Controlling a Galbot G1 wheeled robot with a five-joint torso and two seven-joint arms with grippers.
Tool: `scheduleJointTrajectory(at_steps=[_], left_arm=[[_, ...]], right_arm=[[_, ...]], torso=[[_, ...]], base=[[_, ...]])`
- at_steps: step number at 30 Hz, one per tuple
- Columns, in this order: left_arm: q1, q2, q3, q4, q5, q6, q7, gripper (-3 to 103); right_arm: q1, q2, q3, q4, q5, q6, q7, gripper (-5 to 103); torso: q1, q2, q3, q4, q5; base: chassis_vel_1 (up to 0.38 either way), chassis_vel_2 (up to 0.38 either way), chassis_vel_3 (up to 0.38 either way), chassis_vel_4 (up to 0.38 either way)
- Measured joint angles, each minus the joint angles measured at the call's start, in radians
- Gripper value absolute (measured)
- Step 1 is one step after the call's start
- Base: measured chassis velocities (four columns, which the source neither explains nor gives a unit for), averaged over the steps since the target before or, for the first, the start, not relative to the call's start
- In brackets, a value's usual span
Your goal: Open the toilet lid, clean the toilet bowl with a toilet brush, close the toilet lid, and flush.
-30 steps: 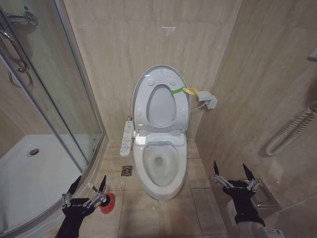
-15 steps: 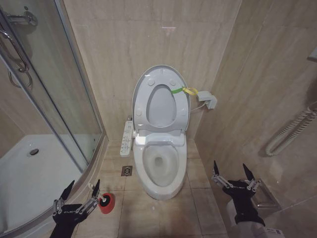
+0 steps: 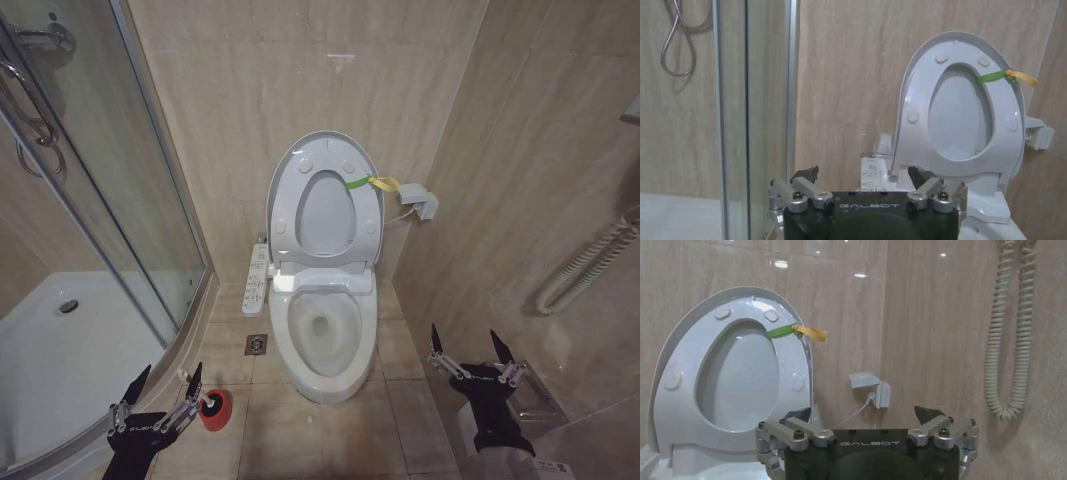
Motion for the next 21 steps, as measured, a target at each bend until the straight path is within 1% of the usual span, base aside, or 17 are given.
scheduleJointTrajectory(at_steps=[21], left_arm=[[-0.001, 0.0, 0.001, 0.001, 0.0, 0.001, 0.0, 92]], right_arm=[[0.0, 0.0, 0.0, 0.0, 0.0, 0.0, 0.0, 100]], torso=[[0.0, 0.0, 0.0, 0.0, 0.0]], base=[[0.0, 0.0, 0.0, 0.0]])
